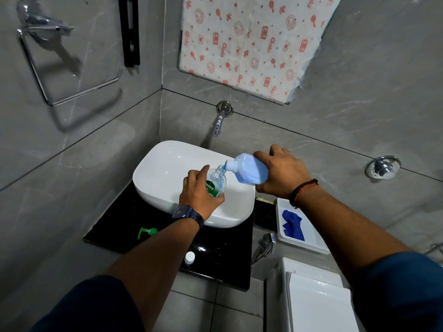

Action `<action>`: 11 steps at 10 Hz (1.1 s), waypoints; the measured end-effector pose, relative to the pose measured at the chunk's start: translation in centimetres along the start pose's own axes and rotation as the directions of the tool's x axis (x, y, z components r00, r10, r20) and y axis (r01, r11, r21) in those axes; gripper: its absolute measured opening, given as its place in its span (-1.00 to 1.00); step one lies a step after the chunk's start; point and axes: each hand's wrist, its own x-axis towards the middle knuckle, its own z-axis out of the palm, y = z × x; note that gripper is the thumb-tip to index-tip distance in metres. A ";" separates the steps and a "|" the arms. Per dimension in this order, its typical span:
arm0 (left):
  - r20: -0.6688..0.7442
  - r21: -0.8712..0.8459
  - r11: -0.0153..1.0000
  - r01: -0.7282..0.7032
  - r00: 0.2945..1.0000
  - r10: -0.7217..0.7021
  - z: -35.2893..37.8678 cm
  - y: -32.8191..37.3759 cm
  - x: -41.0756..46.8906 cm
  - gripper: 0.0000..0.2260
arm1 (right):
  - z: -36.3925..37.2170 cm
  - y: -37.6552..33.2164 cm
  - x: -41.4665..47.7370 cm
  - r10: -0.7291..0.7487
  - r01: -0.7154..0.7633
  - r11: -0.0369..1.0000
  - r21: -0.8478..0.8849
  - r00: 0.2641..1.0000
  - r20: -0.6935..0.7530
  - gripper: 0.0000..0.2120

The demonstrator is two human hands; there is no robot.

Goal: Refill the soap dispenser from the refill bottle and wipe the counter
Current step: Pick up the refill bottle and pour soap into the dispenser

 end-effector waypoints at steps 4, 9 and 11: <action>-0.002 -0.002 1.000 -0.002 1.000 0.002 0.1 -0.1 0.0 -0.22 | 0.1 0.0 0.1 -0.007 0.007 1.000 -0.003 1.000 0.001 -0.33; 0.002 -0.006 1.000 0.005 1.000 -0.005 0.0 0.1 0.0 -0.22 | 0.0 0.0 0.1 -0.001 0.001 1.000 -0.007 1.000 0.012 -0.33; 0.000 0.000 1.000 0.000 1.000 0.000 0.0 0.1 0.1 -0.23 | -0.1 0.0 0.1 0.000 0.000 1.000 -0.004 1.000 0.014 -0.33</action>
